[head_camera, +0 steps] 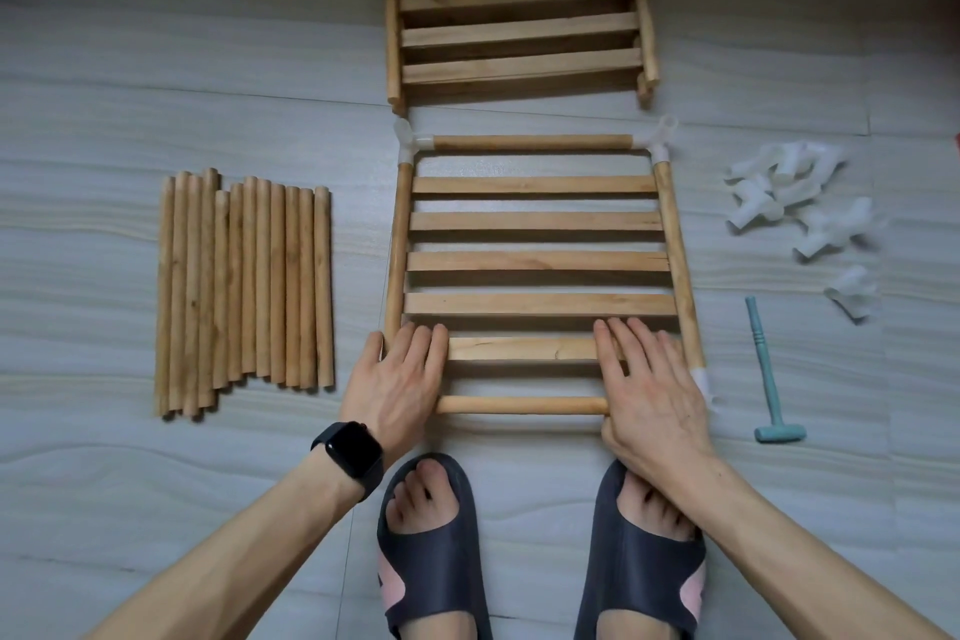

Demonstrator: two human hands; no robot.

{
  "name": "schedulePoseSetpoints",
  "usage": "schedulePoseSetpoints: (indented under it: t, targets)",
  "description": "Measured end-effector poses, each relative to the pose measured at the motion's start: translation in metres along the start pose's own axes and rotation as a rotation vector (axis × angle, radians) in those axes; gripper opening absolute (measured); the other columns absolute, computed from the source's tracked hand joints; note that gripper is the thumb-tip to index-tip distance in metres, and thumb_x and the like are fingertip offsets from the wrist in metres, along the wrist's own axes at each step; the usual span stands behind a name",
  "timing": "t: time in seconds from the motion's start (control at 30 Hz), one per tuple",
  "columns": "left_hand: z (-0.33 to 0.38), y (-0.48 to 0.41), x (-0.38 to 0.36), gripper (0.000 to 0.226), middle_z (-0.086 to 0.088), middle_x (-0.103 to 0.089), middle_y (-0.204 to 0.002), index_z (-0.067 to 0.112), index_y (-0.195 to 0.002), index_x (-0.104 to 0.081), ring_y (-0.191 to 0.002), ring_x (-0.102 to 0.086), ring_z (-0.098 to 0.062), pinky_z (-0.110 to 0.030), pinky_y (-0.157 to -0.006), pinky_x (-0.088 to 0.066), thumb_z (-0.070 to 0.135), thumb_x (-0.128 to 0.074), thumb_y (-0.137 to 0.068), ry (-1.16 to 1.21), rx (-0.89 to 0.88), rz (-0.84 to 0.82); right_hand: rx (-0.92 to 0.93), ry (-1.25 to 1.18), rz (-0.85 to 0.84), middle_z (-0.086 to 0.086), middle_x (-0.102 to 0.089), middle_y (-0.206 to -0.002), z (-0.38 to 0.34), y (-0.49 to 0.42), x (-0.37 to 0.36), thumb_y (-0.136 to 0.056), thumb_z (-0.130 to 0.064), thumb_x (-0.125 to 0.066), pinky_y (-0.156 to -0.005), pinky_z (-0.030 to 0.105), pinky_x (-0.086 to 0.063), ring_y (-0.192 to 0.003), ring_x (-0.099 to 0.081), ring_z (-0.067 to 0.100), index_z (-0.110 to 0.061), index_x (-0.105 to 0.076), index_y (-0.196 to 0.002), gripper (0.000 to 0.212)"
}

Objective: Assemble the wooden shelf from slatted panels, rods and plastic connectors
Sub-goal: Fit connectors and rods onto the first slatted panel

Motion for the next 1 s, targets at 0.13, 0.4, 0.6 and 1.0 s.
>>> schedulePoseSetpoints:
  t: [0.13,0.4,0.6,1.0]
  targets:
    - [-0.01,-0.001,0.015,0.067,-0.005,-0.062,-0.096,0.008,-0.114,-0.06,-0.088,-0.062,-0.028,-0.045,-0.073,-0.052,0.013,-0.078,-0.049,0.035,-0.043,0.046,0.04,0.041,0.027,0.02,-0.06,-0.132,0.002,-0.004,0.012,-0.063,-0.01,-0.059,-0.11,0.05,-0.037,-0.123,-0.055,0.039,0.001,-0.053,-0.14,0.078]
    - [-0.025,0.017,0.09,0.073,0.002,-0.057,-0.126,0.018,-0.149,-0.023,-0.117,-0.058,-0.023,-0.042,-0.099,-0.038,0.029,-0.059,-0.086,-0.06,0.005,0.026,0.082,0.051,-0.003,0.005,-0.067,-0.123,-0.008,-0.008,0.101,-0.059,-0.035,-0.049,-0.092,0.039,-0.05,-0.108,-0.062,0.031,-0.013,-0.06,-0.133,0.079]
    - [-0.033,0.045,0.187,0.023,0.006,-0.055,-0.072,0.028,-0.103,-0.062,-0.06,-0.051,-0.019,-0.029,-0.06,-0.033,0.028,-0.049,-0.084,-0.062,-0.012,0.058,0.097,0.011,-0.21,-0.002,-0.068,-0.105,-0.011,0.001,0.202,-0.069,-0.032,-0.048,-0.074,0.034,-0.049,-0.101,-0.062,0.028,-0.032,-0.061,-0.105,0.038]
    - [-0.054,0.051,0.239,0.03,0.001,-0.066,-0.07,0.017,-0.079,-0.068,-0.064,-0.062,-0.022,-0.024,-0.058,-0.05,0.045,-0.057,-0.075,0.067,0.036,-0.133,-0.058,-0.104,-0.451,-0.003,-0.071,-0.067,-0.01,-0.012,0.26,-0.058,-0.032,-0.062,-0.066,0.034,-0.058,-0.072,-0.069,0.019,-0.023,-0.073,-0.073,0.021]
Point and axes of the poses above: each hand's wrist, its own y-axis away from the middle knuckle, its own x-axis out of the back of the hand, z = x × y, the point moved 6 cm from there along -y, towards the middle knuckle
